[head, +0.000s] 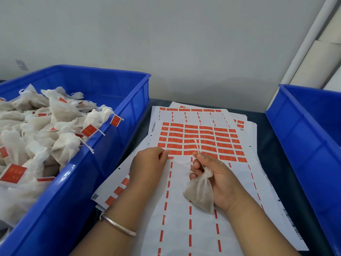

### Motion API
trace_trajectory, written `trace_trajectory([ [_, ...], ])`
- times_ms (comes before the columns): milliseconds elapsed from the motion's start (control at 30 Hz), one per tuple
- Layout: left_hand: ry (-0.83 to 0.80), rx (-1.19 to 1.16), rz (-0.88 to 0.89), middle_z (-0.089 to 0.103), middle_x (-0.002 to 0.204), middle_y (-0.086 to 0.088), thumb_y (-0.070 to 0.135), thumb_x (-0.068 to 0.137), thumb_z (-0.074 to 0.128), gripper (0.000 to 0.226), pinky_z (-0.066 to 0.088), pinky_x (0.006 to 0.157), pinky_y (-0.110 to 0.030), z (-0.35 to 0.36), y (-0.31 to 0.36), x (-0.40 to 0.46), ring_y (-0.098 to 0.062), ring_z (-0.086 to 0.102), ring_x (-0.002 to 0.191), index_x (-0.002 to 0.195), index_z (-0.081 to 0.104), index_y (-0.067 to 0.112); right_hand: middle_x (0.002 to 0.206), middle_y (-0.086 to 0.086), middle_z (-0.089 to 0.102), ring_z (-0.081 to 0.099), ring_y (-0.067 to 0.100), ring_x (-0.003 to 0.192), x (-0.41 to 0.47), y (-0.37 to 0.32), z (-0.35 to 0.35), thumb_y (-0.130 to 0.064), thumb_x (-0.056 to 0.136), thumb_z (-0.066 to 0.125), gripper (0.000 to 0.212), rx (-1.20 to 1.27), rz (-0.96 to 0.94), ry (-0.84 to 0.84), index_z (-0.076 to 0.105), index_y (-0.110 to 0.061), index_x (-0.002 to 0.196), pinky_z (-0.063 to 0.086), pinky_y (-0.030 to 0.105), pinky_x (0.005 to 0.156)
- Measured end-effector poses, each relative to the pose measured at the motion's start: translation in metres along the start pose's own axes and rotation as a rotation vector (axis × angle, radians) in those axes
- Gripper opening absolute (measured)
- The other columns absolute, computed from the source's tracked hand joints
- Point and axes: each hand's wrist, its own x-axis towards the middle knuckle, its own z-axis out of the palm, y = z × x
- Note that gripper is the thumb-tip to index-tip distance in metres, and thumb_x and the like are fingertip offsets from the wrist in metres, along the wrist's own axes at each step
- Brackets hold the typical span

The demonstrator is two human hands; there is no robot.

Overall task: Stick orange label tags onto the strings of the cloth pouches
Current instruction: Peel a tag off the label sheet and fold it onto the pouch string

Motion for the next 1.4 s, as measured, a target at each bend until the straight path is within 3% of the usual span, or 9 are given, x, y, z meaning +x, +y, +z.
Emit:
trace_trajectory([
  [267,-0.06,0.019,0.009,0.065,0.111,0.013,0.044,0.083,0.061,0.029,0.052,0.078,-0.023,-0.001,0.007,0.0,-0.007,0.061,0.079,0.108,0.068,0.029,0.073,0.004,0.067,0.061,0.014,0.056,0.0,0.001,0.001,-0.026,0.058,0.079,0.026,-0.012,-0.019,0.039,0.078,-0.019,0.083,0.053,0.029,0.057],
  [467,-0.024,-0.083,-0.043,0.06,0.089,0.012,0.037,0.086,0.059,0.011,0.04,0.057,-0.012,-0.002,0.005,0.005,-0.006,0.056,0.062,0.088,0.06,0.026,0.1,-0.004,0.074,0.069,0.023,0.086,-0.009,-0.005,0.007,-0.038,0.053,0.077,0.034,-0.282,-0.247,0.125,0.077,-0.029,0.086,0.057,0.036,0.077],
  [633,0.221,-0.263,-0.169,0.048,0.095,0.01,0.029,0.092,0.053,0.009,0.029,0.052,-0.007,-0.012,0.001,0.009,-0.002,0.048,0.063,0.084,0.053,0.026,0.09,-0.012,0.074,0.07,0.012,0.088,-0.024,-0.016,0.016,-0.056,0.049,0.069,0.036,-0.501,-0.457,0.18,0.075,-0.04,0.08,0.054,0.036,0.086],
  [800,0.476,-0.504,-0.079,0.05,0.083,0.019,0.032,0.091,0.053,0.015,0.034,0.051,-0.005,-0.035,0.023,-0.008,-0.003,0.056,0.072,0.076,0.049,0.034,0.083,-0.016,0.073,0.069,0.007,0.087,-0.035,-0.017,0.028,-0.06,0.059,0.058,0.027,-0.646,-0.567,0.127,0.072,-0.048,0.079,0.05,0.031,0.087],
  [900,0.292,-0.768,-0.16,0.06,0.071,0.014,0.035,0.091,0.051,0.013,0.039,0.042,-0.004,-0.044,0.036,-0.018,0.005,0.06,0.067,0.079,0.055,0.032,0.083,-0.012,0.074,0.07,0.009,0.087,-0.037,-0.008,0.038,-0.054,0.07,0.056,0.022,-0.692,-0.564,-0.002,0.071,-0.044,0.082,0.053,0.019,0.08],
  [1033,-0.098,-0.929,-0.216,0.066,0.063,0.009,0.039,0.091,0.05,0.025,0.049,0.05,-0.015,-0.049,0.05,-0.031,-0.007,0.065,0.06,0.078,0.066,0.024,0.083,-0.013,0.074,0.071,0.008,0.084,-0.039,0.001,0.046,-0.042,0.077,0.058,0.015,-0.706,-0.593,-0.093,0.072,-0.043,0.081,0.049,0.008,0.071],
  [1167,-0.37,-1.019,-0.213,0.072,0.08,-0.001,0.036,0.091,0.049,0.025,0.056,0.069,-0.032,-0.051,0.054,-0.039,-0.02,0.069,0.066,0.087,0.069,0.021,0.075,-0.019,0.071,0.067,0.003,0.071,-0.037,0.001,0.042,-0.043,0.07,0.063,0.009,-0.714,-0.705,0.085,0.072,-0.042,0.07,0.05,0.01,0.061],
  [1300,-0.478,-1.059,-0.207,0.069,0.076,-0.011,0.029,0.093,0.05,0.022,0.058,0.065,-0.036,-0.051,0.055,-0.04,-0.019,0.058,0.046,0.089,0.068,0.016,0.084,-0.025,0.066,0.062,-0.002,0.085,-0.032,-0.002,0.035,-0.047,0.065,0.065,0.007,-0.77,-0.754,0.215,0.069,-0.051,0.07,0.05,0.008,0.063],
  [1400,-0.48,-1.072,-0.223,0.064,0.065,-0.009,0.026,0.093,0.05,0.022,0.055,0.057,-0.03,-0.05,0.055,-0.04,-0.017,0.052,0.041,0.089,0.067,0.012,0.086,-0.025,0.062,0.059,-0.005,0.088,-0.027,-0.001,0.031,-0.048,0.065,0.062,0.01,-0.774,-0.752,0.281,0.067,-0.04,0.068,0.05,0.008,0.064],
])
